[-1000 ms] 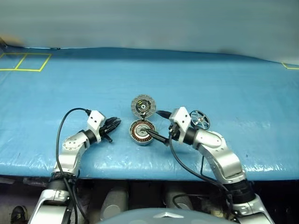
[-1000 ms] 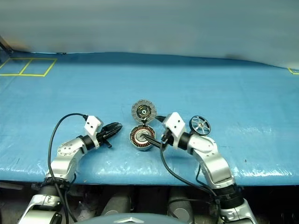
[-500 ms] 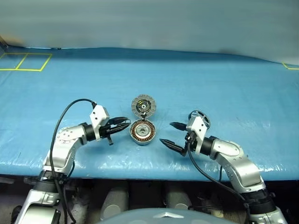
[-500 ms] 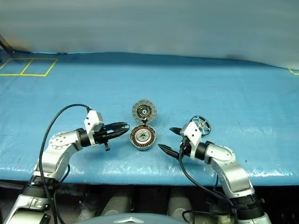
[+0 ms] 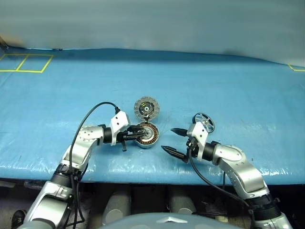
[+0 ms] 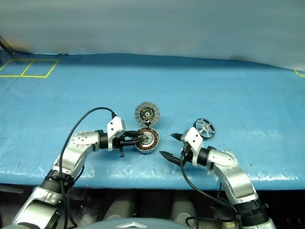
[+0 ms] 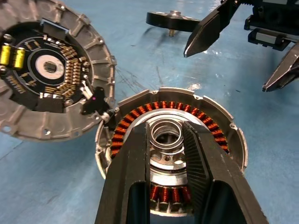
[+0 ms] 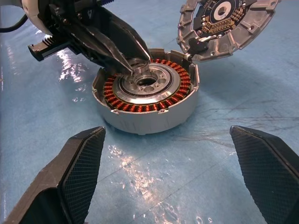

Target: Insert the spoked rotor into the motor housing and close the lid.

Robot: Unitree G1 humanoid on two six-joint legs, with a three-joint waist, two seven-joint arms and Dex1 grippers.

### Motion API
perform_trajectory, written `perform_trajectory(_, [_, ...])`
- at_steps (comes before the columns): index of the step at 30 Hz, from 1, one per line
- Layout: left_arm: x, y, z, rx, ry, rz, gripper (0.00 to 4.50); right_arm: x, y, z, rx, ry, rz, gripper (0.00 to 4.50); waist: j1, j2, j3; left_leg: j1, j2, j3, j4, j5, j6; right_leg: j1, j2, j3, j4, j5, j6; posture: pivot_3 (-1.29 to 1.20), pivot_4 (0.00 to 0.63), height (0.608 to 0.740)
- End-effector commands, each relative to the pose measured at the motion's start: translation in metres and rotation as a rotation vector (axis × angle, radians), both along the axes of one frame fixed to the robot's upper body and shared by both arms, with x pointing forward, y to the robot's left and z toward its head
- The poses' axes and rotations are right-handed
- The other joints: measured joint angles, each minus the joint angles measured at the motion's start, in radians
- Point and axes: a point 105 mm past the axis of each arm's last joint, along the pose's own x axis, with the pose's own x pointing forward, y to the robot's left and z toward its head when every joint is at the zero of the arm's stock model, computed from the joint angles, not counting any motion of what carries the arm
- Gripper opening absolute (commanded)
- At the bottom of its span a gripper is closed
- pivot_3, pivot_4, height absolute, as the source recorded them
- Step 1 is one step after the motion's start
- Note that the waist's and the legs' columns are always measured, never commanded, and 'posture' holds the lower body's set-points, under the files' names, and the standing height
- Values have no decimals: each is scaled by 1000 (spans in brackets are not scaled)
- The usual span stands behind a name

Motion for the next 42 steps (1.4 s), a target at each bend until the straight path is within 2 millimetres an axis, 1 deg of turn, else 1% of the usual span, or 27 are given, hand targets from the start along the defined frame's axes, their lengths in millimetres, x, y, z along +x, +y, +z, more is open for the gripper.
perform_trajectory(1, [3, -7, 9, -12, -44, -27, 651, 0, 2, 6, 8, -34, 2, 4500, 1, 0, 0, 0, 0, 0, 0, 0, 0, 0, 0, 0, 0, 0, 0, 0, 150, 740])
perform_trajectory(7, [8, -8, 7, -9, -50, -10, 651, 1, 1, 5, 0, -40, -9, 4500, 1, 0, 0, 0, 0, 0, 0, 0, 0, 0, 0, 0, 0, 0, 0, 0, 150, 740])
perform_trajectory(13, [7, -7, 3, 10, -33, -13, 651, 2, -1, 5, -5, -49, -19, 4500, 1, 0, 0, 0, 0, 0, 0, 0, 0, 0, 0, 0, 0, 0, 0, 0, 150, 740])
perform_trajectory(15, [8, -6, 2, 12, -27, 0, 1374, 3, -1, 6, -8, -54, -26, 4500, 1, 0, 0, 0, 0, 0, 1, 0, 0, 0, 0, 0, 0, 0, 0, 0, 150, 740])
perform_trajectory(16, [9, -5, 2, 12, -25, 7, 1664, 4, -1, 6, -9, -56, -28, 4500, 1, 0, 0, 0, 0, 0, 1, 0, 0, 1, 0, 0, 0, 0, 0, 0, 150, 740])
perform_trajectory(20, [16, -3, 7, -3, -76, 64, 2966, 6, -2, 5, -11, -59, -34, 4500, 1, 0, 0, 0, 0, 0, 1, 0, 0, 1, 0, 0, 0, 0, 0, 0, 150, 740])
perform_trajectory(26, [16, -8, 18, -99, -67, 74, 2966, 7, 0, 3, -14, -60, -33, 4500, 1, 0, 0, 0, 0, 0, 1, 0, 0, 1, 0, 0, 0, 1, 1, 0, 150, 740])
perform_trajectory(29, [17, -11, 17, -105, -59, 80, 2390, 9, 0, 3, -13, -62, -31, 4500, 0, 0, 0, 1, 0, 0, 1, 0, 0, 1, 0, 0, 0, 1, 1, 0, 150, 740])
perform_trajectory(36, [14, -15, 8, -86, -22, 53, 60, 9, 1, 3, -14, -66, -33, 4500, 0, 0, 0, 1, 0, 0, 3, 0, 0, 2, 0, 0, 0, 1, 1, 0, 150, 740])
perform_trajectory(40, [13, -16, 3, -50, -7, 37, 60, 9, 0, 3, -15, -66, -38, 4500, 1, 0, 0, 1, 0, 0, 4, 0, 0, 3, 0, 0, 0, 1, 1, 0, 150, 740])
perform_trajectory(42, [10, -16, -3, -21, 12, 22, 60, 9, 0, 3, -15, -67, -40, 4500, 1, 0, 0, 1, 0, 0, 4, 0, 0, 3, 0, 0, 0, 1, 1, 0, 150, 740])
